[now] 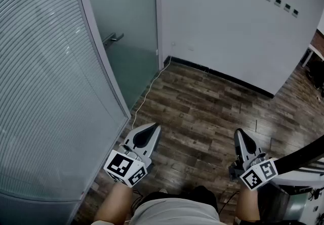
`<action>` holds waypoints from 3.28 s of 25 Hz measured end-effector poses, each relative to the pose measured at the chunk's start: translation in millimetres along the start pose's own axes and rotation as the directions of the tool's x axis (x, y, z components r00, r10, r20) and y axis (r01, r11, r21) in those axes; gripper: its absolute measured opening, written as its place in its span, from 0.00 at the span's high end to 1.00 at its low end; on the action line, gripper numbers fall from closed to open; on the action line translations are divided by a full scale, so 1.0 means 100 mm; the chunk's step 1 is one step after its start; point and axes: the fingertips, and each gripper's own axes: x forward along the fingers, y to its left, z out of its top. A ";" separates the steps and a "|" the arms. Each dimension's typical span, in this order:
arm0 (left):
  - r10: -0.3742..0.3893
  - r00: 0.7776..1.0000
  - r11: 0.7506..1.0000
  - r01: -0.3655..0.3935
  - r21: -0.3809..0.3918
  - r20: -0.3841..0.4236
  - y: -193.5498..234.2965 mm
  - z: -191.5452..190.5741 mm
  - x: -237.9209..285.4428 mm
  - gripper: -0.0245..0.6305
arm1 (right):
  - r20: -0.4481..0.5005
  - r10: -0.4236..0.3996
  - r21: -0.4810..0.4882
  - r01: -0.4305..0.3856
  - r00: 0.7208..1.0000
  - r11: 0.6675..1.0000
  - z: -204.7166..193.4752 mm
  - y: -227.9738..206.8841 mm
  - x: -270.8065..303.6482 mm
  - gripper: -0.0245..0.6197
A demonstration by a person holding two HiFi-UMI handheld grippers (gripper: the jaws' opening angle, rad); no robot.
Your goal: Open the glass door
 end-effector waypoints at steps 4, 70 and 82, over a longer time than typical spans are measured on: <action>0.030 1.000 1.000 -0.030 0.004 -0.004 0.37 0.00 -0.05 0.96 | -0.020 0.040 -0.007 -0.041 0.999 0.999 -0.09 0.17 0.40 0.96; 0.702 0.710 0.710 -0.704 0.034 0.051 5.92 0.45 2.30 0.96 | -0.167 0.866 0.106 -0.865 0.471 0.490 -1.10 0.41 8.47 0.91; 0.853 0.520 0.521 -0.853 -0.011 0.053 6.21 0.32 2.35 0.96 | -0.362 0.925 0.057 -0.987 0.117 0.147 -1.75 0.86 9.05 0.68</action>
